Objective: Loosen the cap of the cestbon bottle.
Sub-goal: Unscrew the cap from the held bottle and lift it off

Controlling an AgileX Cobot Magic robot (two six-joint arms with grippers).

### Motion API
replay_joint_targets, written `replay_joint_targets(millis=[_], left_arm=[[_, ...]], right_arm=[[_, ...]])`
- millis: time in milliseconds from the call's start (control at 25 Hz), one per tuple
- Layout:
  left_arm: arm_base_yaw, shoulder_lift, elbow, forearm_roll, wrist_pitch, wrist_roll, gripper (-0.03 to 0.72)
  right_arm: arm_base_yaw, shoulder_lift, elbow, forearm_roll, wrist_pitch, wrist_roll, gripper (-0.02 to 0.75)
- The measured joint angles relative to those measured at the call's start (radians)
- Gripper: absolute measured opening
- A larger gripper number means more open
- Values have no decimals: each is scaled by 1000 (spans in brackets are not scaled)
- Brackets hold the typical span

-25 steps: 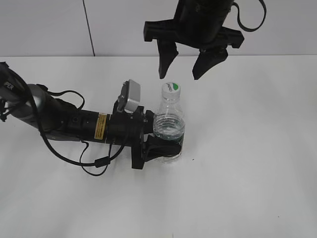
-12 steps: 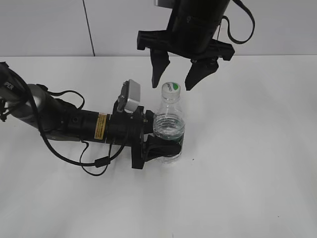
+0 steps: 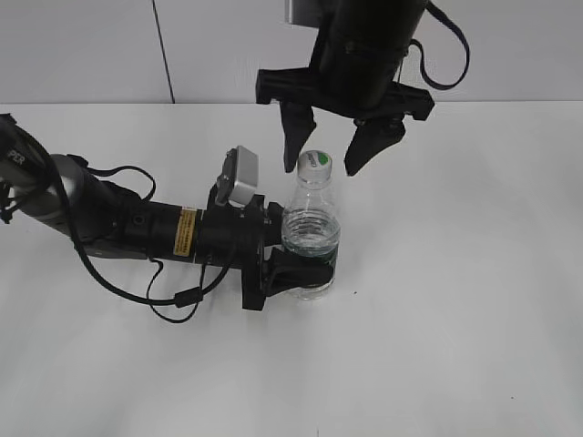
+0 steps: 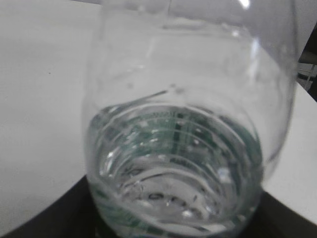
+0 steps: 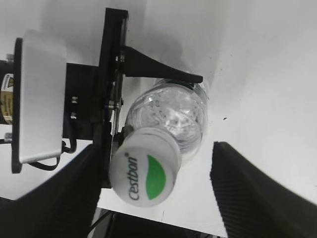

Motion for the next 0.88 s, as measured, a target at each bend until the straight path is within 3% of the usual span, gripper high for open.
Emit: replay_joint_targets(millis=[280, 600, 880], left_arm=[[0, 0, 0, 0, 0, 0, 415], [0, 0, 0, -3, 1, 0, 415], [0, 0, 0, -4, 1, -3, 415]], right_arm=[[0, 0, 12, -3, 0, -1, 509], [0, 0, 12, 3, -3, -1, 306], [0, 0, 11, 3, -3, -82, 306]])
